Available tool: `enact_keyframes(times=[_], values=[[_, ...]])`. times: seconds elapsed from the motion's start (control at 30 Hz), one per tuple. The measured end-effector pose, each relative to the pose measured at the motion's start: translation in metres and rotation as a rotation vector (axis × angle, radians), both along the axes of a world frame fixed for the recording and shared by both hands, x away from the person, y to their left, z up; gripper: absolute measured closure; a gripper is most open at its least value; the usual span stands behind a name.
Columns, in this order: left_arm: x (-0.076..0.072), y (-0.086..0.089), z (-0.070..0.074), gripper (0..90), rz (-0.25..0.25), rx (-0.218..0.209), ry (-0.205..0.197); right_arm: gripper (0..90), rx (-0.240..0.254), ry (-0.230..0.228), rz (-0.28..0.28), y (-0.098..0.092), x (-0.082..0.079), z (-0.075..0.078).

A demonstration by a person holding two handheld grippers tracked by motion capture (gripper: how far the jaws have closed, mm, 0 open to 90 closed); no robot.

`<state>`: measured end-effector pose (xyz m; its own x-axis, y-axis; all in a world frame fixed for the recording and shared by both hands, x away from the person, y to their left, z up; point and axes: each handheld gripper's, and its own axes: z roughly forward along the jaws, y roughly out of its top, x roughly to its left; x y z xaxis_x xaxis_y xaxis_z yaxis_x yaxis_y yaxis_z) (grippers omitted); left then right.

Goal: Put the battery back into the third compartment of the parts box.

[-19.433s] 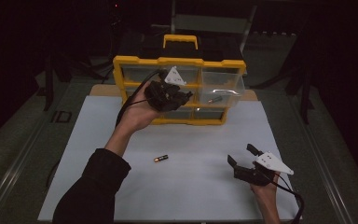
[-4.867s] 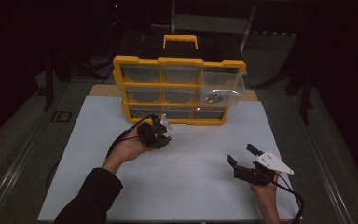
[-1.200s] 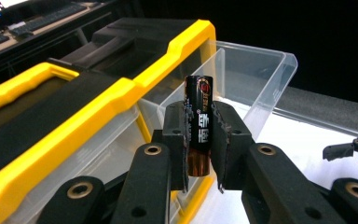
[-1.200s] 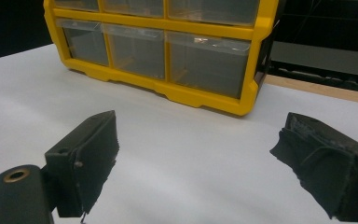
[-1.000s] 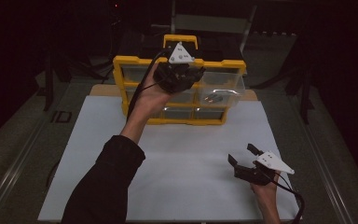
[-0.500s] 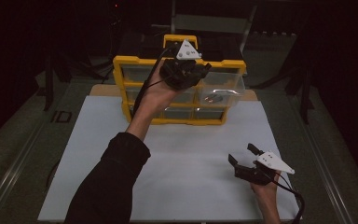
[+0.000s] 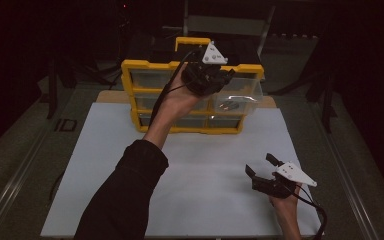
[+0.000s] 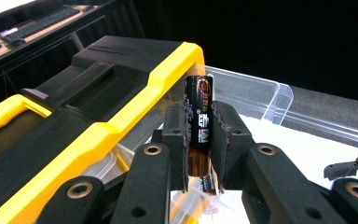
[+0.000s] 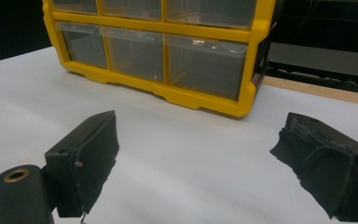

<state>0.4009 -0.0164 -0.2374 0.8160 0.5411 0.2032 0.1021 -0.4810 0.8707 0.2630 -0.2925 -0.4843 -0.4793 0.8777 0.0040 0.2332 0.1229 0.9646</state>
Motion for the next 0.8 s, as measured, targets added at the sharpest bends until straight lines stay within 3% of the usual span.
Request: enact_keyframes(times=[0.57,0.63,0.67,0.7,0.73,0.77,0.8], values=[[0.01,-0.014,-0.007,75.2,0.041,0.065,0.043,11.3,0.001,0.0,0.002,0.0,0.0,0.0],[0.012,-0.012,-0.007,63.5,0.048,0.049,0.067,11.2,-0.001,-0.001,0.002,0.0,0.0,0.0],[0.013,-0.011,-0.006,48.2,0.05,0.046,0.08,11.2,-0.001,-0.001,0.002,0.0,0.0,0.0],[0.013,-0.01,-0.006,48.2,0.057,0.047,0.081,11.2,-0.001,-0.001,0.002,0.0,0.0,0.0],[0.013,-0.009,-0.006,37.4,0.062,0.04,0.089,11.2,-0.001,-0.001,0.001,0.0,0.0,0.0],[0.013,-0.008,-0.006,37.4,0.067,0.033,0.093,11.2,-0.001,-0.001,0.001,0.0,0.0,0.0],[0.012,-0.006,-0.006,28.7,0.07,0.028,0.093,11.2,-0.001,0.0,0.002,0.0,0.0,0.0]])
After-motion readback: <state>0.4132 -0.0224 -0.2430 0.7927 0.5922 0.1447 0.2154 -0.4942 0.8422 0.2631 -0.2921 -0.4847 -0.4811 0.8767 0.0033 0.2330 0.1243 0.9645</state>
